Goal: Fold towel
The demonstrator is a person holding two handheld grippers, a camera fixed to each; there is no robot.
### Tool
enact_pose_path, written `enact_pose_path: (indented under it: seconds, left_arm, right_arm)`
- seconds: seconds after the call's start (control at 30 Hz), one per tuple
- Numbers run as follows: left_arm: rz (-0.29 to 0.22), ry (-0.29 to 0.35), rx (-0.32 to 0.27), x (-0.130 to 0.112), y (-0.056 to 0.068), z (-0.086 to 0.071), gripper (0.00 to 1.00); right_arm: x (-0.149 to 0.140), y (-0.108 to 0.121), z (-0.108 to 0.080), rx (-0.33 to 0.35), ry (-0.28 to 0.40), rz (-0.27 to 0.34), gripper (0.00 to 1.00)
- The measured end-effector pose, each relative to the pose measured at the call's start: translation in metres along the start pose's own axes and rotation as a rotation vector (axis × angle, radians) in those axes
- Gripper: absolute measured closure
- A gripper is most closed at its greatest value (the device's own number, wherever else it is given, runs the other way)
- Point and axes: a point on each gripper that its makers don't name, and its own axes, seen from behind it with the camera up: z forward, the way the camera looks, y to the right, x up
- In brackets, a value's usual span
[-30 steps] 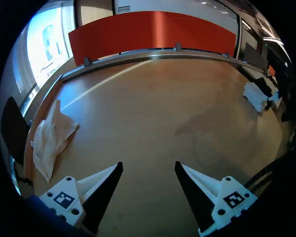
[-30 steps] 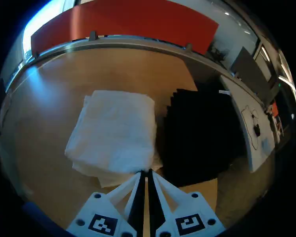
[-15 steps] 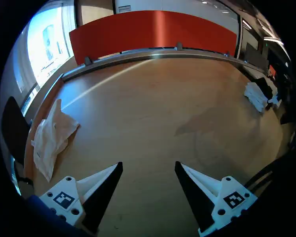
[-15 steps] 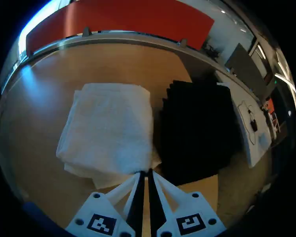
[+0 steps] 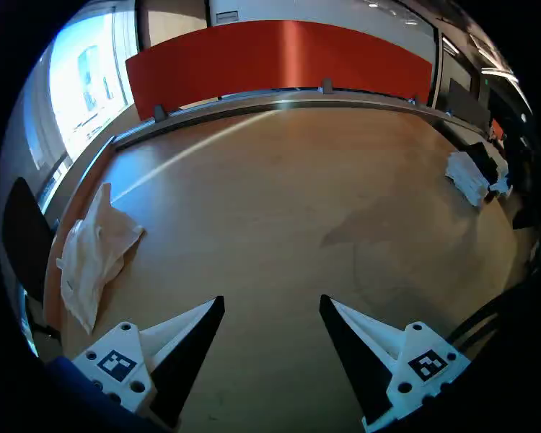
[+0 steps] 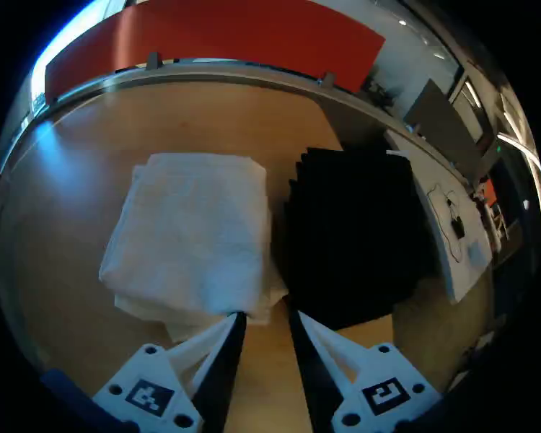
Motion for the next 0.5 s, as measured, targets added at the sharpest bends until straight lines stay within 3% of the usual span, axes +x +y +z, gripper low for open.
enact_pose_path:
  seconds: [0.07,0.13,0.27,0.33,0.5]
  left_arm:
    - [-0.001,0.002,0.001,0.0,-0.001,0.0,0.02]
    - [-0.001,0.002,0.001,0.001,-0.001,0.0,0.02]
    - [-0.002,0.005,0.001,0.001,-0.002,0.0,0.02]
    - [-0.001,0.007,0.002,0.001,-0.002,-0.001,0.02]
    - [-0.002,0.013,0.002,0.004,-0.003,-0.001,0.02]
  right_arm:
    - [-0.002,0.002,-0.002,-0.012,0.005,0.002,0.35]
    - [-0.003,0.002,-0.004,-0.017,0.012,0.002,0.32]
    - [-0.002,0.003,-0.008,-0.031,0.033,0.005,0.07]
    - [0.001,0.002,-0.011,-0.037,0.047,0.005,0.02]
    - [0.007,-0.003,-0.018,-0.038,0.077,0.001,0.02]
